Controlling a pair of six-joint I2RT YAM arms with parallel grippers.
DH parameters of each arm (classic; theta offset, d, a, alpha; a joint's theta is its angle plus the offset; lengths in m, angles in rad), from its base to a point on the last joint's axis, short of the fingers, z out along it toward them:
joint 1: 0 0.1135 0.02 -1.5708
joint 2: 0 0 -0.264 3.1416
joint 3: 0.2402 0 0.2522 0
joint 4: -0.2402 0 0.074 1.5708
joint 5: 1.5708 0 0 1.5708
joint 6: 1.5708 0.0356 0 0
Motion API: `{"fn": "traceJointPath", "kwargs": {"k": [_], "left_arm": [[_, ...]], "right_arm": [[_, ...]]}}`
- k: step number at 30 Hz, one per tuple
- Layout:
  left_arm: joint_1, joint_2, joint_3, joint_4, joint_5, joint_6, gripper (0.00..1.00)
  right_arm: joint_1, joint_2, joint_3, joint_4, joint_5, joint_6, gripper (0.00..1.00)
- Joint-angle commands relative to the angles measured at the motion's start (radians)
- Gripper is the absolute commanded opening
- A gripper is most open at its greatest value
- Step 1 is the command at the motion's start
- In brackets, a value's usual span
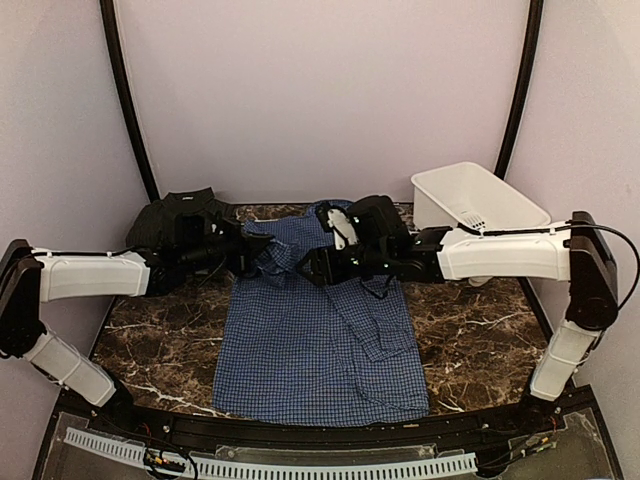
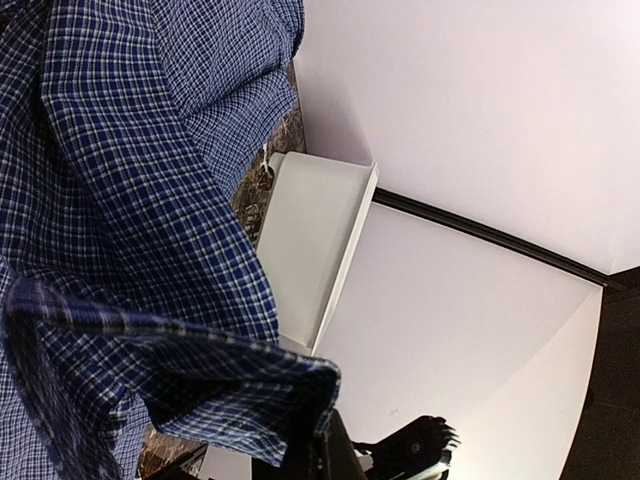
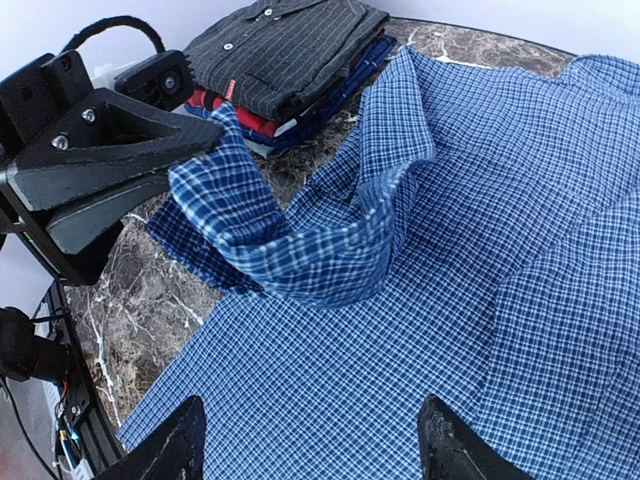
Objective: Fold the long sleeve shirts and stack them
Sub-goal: Pass from the left arm to the right
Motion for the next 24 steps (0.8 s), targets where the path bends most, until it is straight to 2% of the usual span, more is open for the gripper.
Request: {"fn": "traceJointPath", "kwargs": {"k": [1, 9, 14, 15, 16, 18, 20, 21, 24], "left_arm": [[-0.005, 0.007, 0.036, 0.036, 0.026, -0.010, 0.00], [-0.012, 0.013, 0.047, 0.033, 0.043, -0.003, 0.00], [-0.014, 0.020, 0.044, 0.047, 0.062, -0.001, 0.00], [-0.014, 0.023, 0.043, 0.050, 0.069, 0.001, 0.00], [-0.014, 0.024, 0.042, 0.054, 0.072, 0.002, 0.00], [-0.014, 0.027, 0.043, 0.075, 0.082, 0.004, 0.00], [-0.014, 0.030, 0.056, 0.086, 0.101, 0.037, 0.01], [-0.012, 0.031, 0.074, 0.074, 0.114, 0.050, 0.08], [-0.007, 0.035, 0.122, 0.026, 0.155, 0.160, 0.29]], "right_arm": [[0.022, 0.038, 0.049, 0.075, 0.043, -0.043, 0.69], [0.021, 0.137, 0.159, 0.107, 0.125, -0.105, 0.75], [0.018, 0.200, 0.238, 0.102, 0.136, -0.120, 0.64], [0.017, 0.205, 0.244, 0.107, 0.131, -0.121, 0.59], [0.014, 0.209, 0.252, 0.108, 0.123, -0.121, 0.49], [0.014, 0.216, 0.263, 0.105, 0.109, -0.122, 0.21], [0.013, 0.214, 0.258, 0.104, 0.100, -0.125, 0.04], [0.013, 0.210, 0.253, 0.105, 0.098, -0.129, 0.00], [0.008, 0.194, 0.236, 0.105, 0.093, -0.144, 0.00]]}}
